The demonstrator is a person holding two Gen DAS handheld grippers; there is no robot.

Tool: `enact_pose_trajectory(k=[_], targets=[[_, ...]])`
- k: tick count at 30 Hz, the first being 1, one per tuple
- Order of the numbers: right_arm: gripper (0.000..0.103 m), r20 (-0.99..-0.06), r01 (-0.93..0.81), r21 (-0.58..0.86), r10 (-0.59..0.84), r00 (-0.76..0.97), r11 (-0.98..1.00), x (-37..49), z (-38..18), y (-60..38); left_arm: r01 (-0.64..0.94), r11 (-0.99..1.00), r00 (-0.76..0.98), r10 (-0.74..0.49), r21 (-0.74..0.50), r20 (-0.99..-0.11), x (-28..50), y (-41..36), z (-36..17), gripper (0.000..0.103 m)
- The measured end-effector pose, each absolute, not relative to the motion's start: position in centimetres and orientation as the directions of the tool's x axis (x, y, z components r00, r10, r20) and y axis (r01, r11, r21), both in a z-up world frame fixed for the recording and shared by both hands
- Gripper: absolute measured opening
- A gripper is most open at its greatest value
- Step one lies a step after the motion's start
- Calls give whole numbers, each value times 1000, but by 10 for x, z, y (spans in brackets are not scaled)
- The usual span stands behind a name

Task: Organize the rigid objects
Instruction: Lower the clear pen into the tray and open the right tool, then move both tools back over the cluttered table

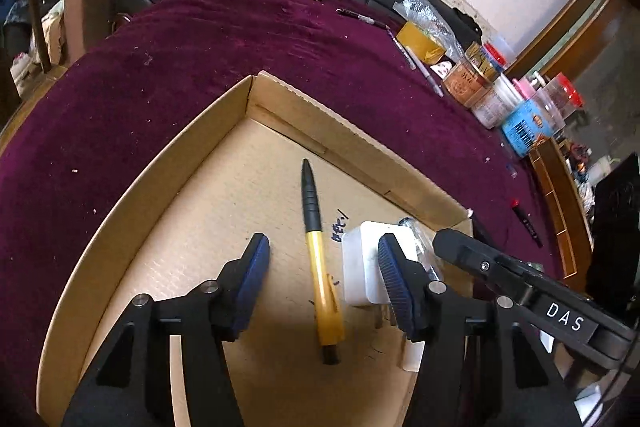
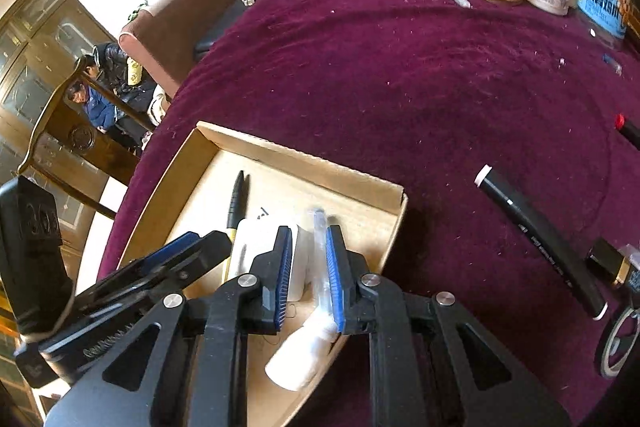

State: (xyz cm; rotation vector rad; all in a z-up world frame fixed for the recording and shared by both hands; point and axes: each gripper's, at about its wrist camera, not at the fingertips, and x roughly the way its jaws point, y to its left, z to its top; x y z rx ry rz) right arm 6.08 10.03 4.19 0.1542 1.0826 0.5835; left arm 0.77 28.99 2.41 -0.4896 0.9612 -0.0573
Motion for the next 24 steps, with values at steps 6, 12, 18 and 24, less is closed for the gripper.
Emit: enact_pose_trajectory(k=[6, 12, 18, 24], targets=[[15, -738, -373, 413, 546, 398, 831, 49, 64, 65, -161, 898, 618, -232, -410, -751, -6, 282, 47, 51], [24, -676, -320, 310, 444, 588, 896, 24, 87, 4, -149, 903, 677, -204, -403, -707, -57, 267, 71, 53], [50, -505, -377, 146, 397, 766, 915, 11, 97, -2, -222, 904, 707, -108, -364, -698, -164, 248, 108, 53], [51, -478, -419, 100, 413, 775, 902, 12, 68, -8, -434, 858, 744, 169, -275, -646, -258, 246, 172, 58]])
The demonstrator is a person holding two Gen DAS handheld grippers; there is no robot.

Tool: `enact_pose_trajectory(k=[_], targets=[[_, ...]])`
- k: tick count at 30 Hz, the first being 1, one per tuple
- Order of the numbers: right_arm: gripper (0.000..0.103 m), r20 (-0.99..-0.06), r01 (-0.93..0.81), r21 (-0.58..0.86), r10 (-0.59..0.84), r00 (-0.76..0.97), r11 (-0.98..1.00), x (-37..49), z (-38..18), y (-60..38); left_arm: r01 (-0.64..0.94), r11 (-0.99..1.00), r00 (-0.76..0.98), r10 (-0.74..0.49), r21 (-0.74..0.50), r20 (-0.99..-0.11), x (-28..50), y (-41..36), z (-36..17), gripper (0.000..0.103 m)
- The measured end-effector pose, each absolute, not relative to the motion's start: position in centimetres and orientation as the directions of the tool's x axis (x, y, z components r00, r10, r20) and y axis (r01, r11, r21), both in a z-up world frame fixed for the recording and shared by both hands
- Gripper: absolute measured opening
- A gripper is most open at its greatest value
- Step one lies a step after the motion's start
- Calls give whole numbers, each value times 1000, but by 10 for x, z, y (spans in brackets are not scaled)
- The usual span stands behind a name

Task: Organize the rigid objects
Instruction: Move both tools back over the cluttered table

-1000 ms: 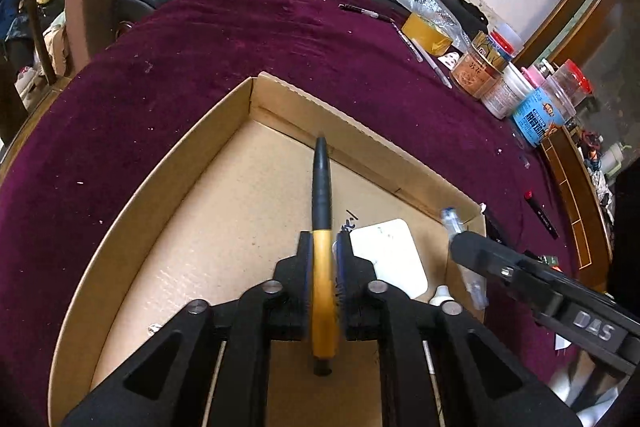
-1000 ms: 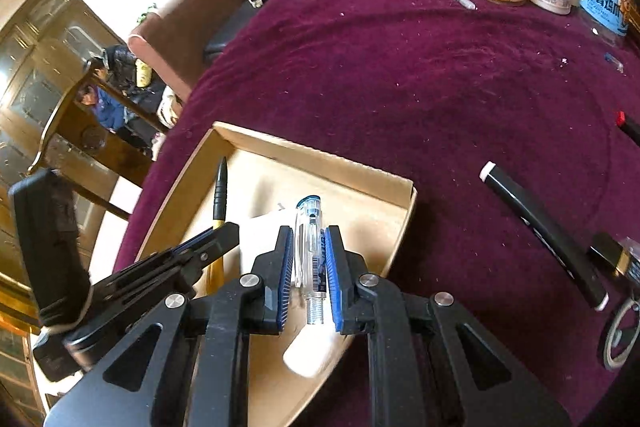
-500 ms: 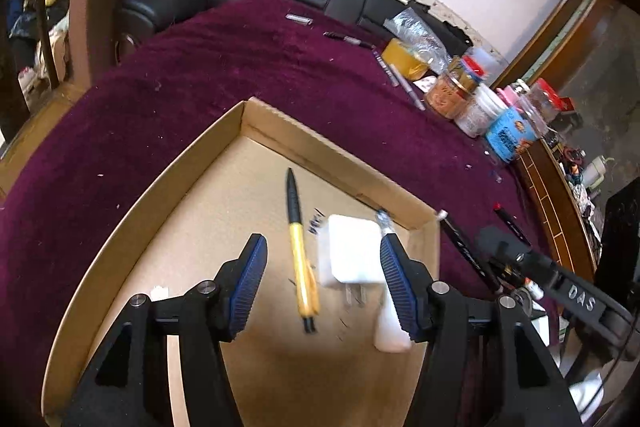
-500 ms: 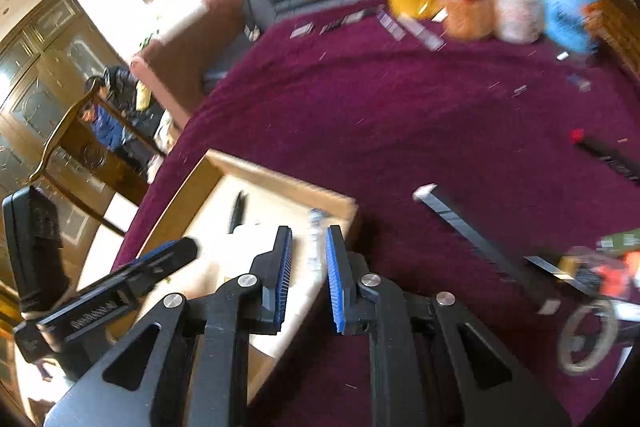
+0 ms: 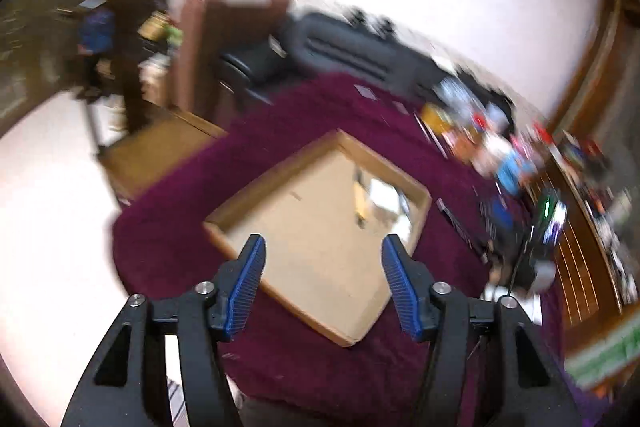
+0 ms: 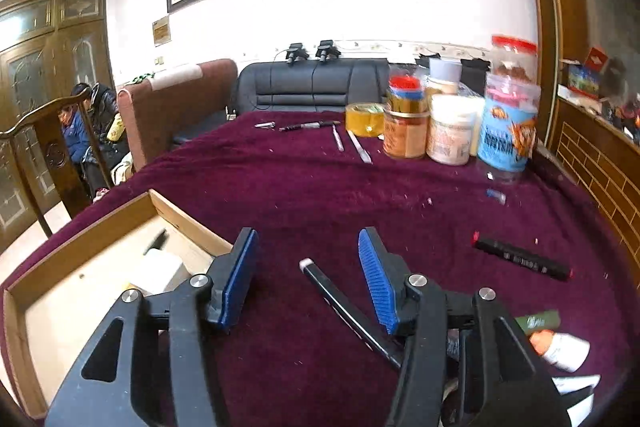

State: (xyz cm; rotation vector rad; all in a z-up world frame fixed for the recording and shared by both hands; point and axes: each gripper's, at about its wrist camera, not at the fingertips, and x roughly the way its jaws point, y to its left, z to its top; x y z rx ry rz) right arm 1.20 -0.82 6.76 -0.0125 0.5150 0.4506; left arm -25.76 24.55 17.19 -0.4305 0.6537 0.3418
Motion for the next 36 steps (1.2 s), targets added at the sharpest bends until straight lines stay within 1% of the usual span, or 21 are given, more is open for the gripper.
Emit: enact_pose_trajectory(k=[1, 2, 3, 4, 7, 9, 12, 15, 20, 21, 22, 23, 26, 28, 31, 32, 33, 34, 35, 36], targets=[[51, -461, -420, 102, 417, 783, 902, 10, 70, -13, -467, 839, 750, 209, -279, -628, -269, 244, 183, 59], [51, -418, -386, 74, 380, 825, 920, 8, 72, -22, -489, 825, 754, 237, -283, -613, -278, 241, 193, 59], [52, -401, -351, 50, 340, 851, 935, 7, 71, -27, -500, 818, 758, 255, -284, -601, -286, 238, 200, 59], [55, -399, -334, 56, 328, 856, 941, 10, 70, -31, -508, 816, 761, 274, -276, -589, -292, 230, 209, 59], [56, -463, -322, 103, 332, 822, 941, 23, 60, -33, -515, 830, 766, 334, -213, -550, -310, 200, 229, 59], [56, -489, -328, 102, 335, 805, 939, 26, 58, -31, -513, 842, 764, 362, -165, -534, -319, 180, 236, 59], [56, -480, -321, 72, 315, 819, 944, 23, 58, -30, -505, 854, 767, 379, -122, -518, -332, 158, 245, 59], [56, -485, -315, 72, 310, 818, 946, 20, 56, -31, -506, 859, 765, 402, -82, -503, -343, 144, 254, 59], [56, -507, -307, 78, 303, 807, 948, 26, 52, -38, -487, 872, 776, 404, -52, -485, -349, 131, 262, 60], [56, -511, -305, 77, 300, 806, 949, 25, 52, -39, -480, 876, 780, 400, -49, -482, -347, 130, 263, 60], [56, -514, -302, 79, 298, 804, 950, 25, 52, -40, -476, 878, 781, 397, -49, -482, -344, 130, 261, 65], [56, -517, -300, 85, 300, 802, 950, 25, 53, -41, -471, 880, 783, 389, -53, -486, -340, 130, 260, 69], [56, -519, -301, 124, 320, 792, 946, 25, 58, -45, -442, 893, 781, 341, -77, -524, -316, 136, 248, 69], [56, -480, -301, 172, 347, 806, 938, 20, 73, -55, -409, 905, 776, 278, -117, -566, -288, 143, 234, 69], [56, -396, -333, 219, 395, 829, 917, 8, 105, -79, -348, 920, 754, 160, -180, -637, -236, 146, 205, 69], [59, -382, -342, 249, 416, 825, 906, 4, 115, -92, -326, 927, 740, 126, -188, -660, -218, 145, 194, 69], [64, -367, -356, 292, 447, 815, 888, 0, 124, -110, -304, 933, 723, 96, -191, -684, -200, 142, 184, 69], [78, -358, -365, 316, 467, 809, 876, -3, 131, -126, -271, 941, 701, 50, -201, -711, -177, 137, 170, 69], [83, -362, -358, 313, 458, 812, 880, -6, 135, -143, -250, 946, 690, 24, -208, -724, -165, 133, 161, 69], [83, -380, -341, 274, 427, 821, 899, -8, 137, -156, -223, 951, 673, -8, -213, -739, -148, 125, 151, 69]])
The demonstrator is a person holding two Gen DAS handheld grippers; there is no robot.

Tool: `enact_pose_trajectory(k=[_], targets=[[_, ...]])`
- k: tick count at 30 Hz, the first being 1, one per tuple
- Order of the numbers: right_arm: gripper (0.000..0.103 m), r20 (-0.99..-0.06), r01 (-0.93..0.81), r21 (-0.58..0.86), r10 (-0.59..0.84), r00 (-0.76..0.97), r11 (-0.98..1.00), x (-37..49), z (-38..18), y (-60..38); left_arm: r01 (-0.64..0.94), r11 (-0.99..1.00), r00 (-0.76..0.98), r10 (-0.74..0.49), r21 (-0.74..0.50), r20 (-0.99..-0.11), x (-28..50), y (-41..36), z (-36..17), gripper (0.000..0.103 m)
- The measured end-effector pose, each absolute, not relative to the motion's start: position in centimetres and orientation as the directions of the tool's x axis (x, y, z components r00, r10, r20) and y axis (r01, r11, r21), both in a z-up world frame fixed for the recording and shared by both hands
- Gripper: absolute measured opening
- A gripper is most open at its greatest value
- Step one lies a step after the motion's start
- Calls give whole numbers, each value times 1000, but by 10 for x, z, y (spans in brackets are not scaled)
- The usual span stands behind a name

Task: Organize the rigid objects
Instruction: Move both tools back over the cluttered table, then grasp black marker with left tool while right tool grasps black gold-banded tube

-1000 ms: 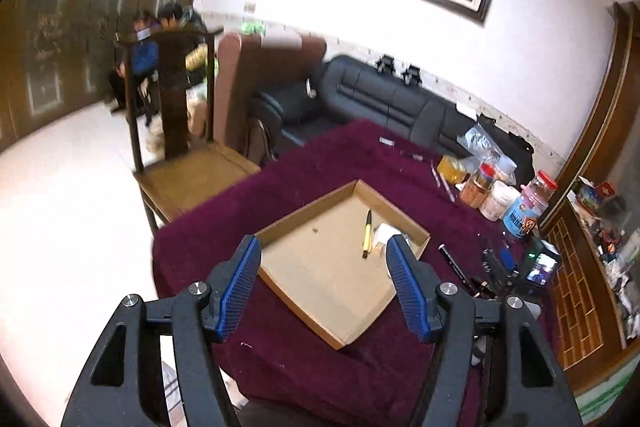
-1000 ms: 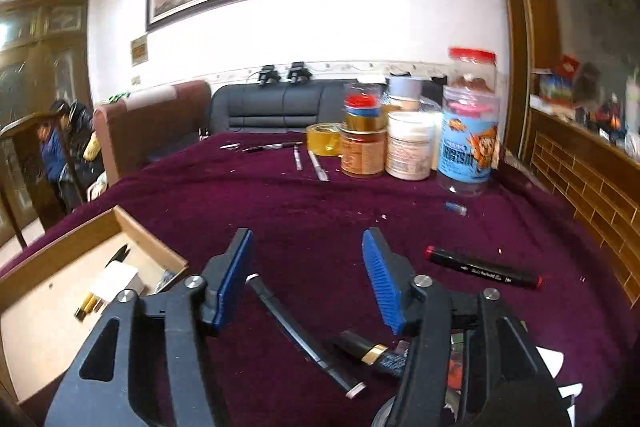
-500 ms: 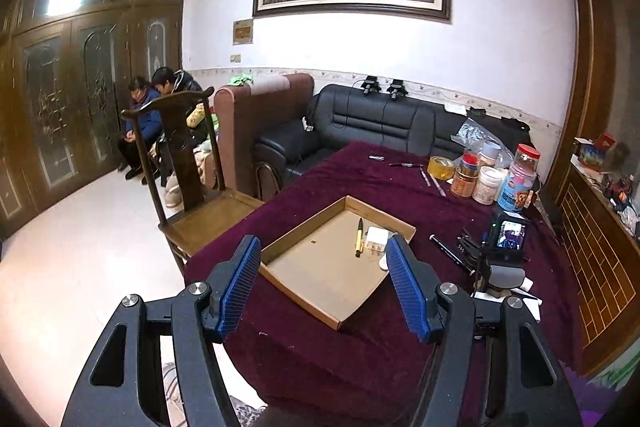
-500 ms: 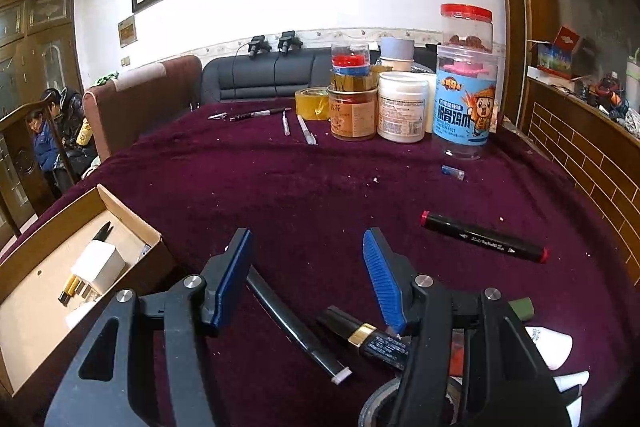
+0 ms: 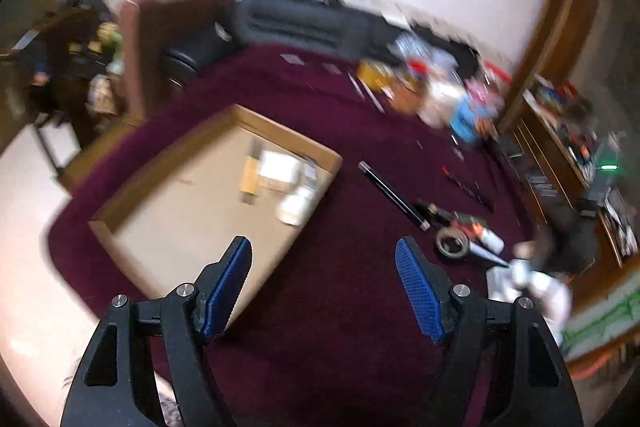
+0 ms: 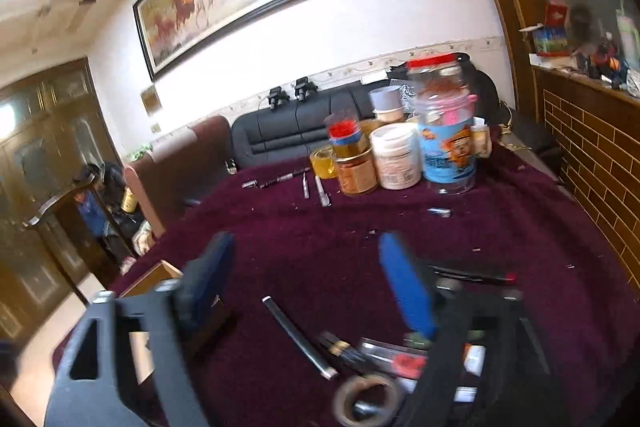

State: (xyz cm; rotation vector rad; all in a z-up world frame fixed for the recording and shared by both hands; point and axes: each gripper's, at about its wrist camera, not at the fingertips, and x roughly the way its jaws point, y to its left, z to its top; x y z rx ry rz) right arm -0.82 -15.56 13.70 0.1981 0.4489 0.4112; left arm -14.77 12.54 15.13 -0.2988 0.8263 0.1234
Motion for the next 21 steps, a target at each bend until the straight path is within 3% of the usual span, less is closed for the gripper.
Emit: enact_pose_trajectory(k=[5, 10, 14, 17, 18, 19, 20, 21], targets=[[83, -466, -209, 77, 221, 857, 975, 0, 107, -202, -111, 968, 587, -117, -223, -801, -61, 78, 103, 69], [83, -620, -50, 238, 192, 761, 970, 39, 52, -251, -98, 957, 516, -185, -272, -836, 12, 37, 57, 69], [83, -573, -60, 249, 197, 795, 967, 38, 56, -255, -228, 925, 486, -162, -304, -859, 55, 41, 31, 68], [83, -614, -79, 259, 228, 756, 963, 43, 45, -247, -265, 936, 512, -66, -231, -856, 75, 38, 20, 68], [83, -627, -83, 255, 230, 744, 963, 45, 42, -245, -248, 953, 505, -23, -171, -863, 79, 32, 18, 63], [83, -634, -85, 252, 231, 738, 964, 46, 40, -244, -234, 962, 495, -6, -140, -869, 79, 30, 17, 48], [83, -635, -84, 250, 229, 738, 965, 44, 38, -244, -208, 973, 500, 20, -97, -866, 77, 28, 18, 26], [83, -635, -79, 246, 222, 740, 966, 43, 38, -244, -165, 983, 493, 12, -80, -870, 72, 27, 19, 19]])
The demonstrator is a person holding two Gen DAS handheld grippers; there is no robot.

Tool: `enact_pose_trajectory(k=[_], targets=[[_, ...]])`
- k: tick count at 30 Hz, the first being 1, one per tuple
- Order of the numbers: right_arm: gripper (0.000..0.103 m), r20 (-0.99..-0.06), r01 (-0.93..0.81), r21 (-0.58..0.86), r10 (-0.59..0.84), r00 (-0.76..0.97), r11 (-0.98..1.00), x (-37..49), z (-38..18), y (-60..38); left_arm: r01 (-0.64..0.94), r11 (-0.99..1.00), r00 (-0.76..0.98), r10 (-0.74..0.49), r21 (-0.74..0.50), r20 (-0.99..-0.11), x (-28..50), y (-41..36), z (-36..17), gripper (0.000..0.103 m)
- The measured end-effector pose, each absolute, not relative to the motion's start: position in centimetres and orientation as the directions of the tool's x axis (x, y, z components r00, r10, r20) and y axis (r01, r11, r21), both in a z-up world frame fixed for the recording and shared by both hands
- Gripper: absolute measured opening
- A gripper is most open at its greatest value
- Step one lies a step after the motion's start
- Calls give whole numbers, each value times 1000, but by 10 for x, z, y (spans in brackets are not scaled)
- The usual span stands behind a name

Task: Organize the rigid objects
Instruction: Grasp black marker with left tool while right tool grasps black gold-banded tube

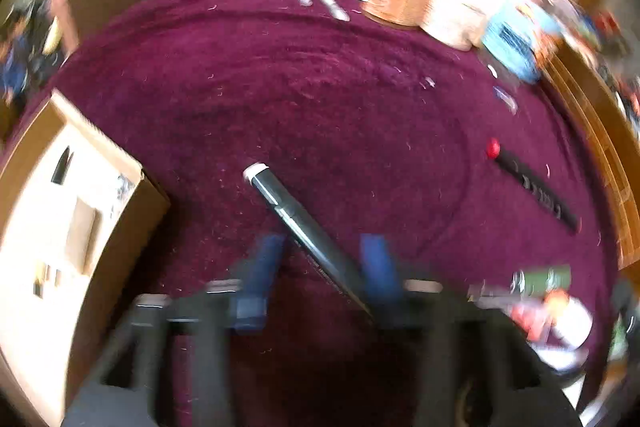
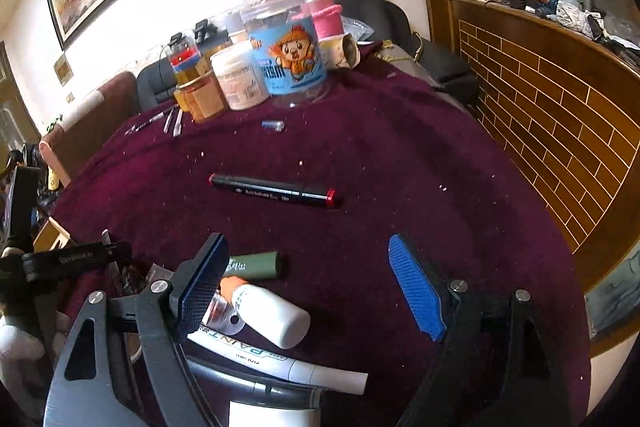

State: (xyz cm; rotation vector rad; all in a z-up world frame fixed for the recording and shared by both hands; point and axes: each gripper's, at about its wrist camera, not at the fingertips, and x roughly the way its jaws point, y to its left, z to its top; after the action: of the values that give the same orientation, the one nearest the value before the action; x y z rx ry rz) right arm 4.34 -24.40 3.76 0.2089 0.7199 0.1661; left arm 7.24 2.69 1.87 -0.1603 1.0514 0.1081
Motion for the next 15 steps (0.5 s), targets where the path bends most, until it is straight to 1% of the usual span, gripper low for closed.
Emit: enact_pose_trajectory(k=[1, 3, 6, 7, 9, 11, 12, 13, 14, 15], targets=[[83, -634, -70, 245, 214, 743, 967, 42, 37, -246, -137, 989, 480, 22, -50, -877, 66, 27, 20, 12], [83, -637, -57, 257, 213, 741, 965, 43, 34, -249, -107, 994, 473, 43, -9, -880, 45, 33, 24, 11], [83, -646, -41, 277, 217, 732, 960, 45, 30, -253, -75, 996, 474, -9, -50, -880, 21, 39, 26, 11], [83, -648, -40, 283, 222, 728, 958, 46, 29, -253, -72, 996, 485, -13, -55, -874, 13, 39, 26, 13], [83, -644, -39, 292, 227, 731, 956, 46, 29, -254, -55, 997, 515, -11, -46, -857, 3, 34, 25, 22], [83, -640, -42, 281, 220, 736, 959, 44, 30, -253, -32, 999, 535, 5, -14, -845, 4, 19, 22, 41], [83, -638, -44, 274, 216, 739, 961, 44, 31, -253, -8, 1000, 547, 25, 25, -837, 1, 8, 21, 42], [83, -633, -46, 259, 206, 746, 965, 43, 32, -251, 9, 999, 560, 36, 49, -828, 6, 4, 20, 37], [83, -629, -48, 244, 195, 753, 969, 42, 33, -249, 43, 998, 563, 4, 34, -826, 5, 1, 20, 17], [83, -622, -50, 224, 182, 762, 973, 41, 35, -247, 71, 997, 557, -33, 8, -830, 3, 0, 22, 11]])
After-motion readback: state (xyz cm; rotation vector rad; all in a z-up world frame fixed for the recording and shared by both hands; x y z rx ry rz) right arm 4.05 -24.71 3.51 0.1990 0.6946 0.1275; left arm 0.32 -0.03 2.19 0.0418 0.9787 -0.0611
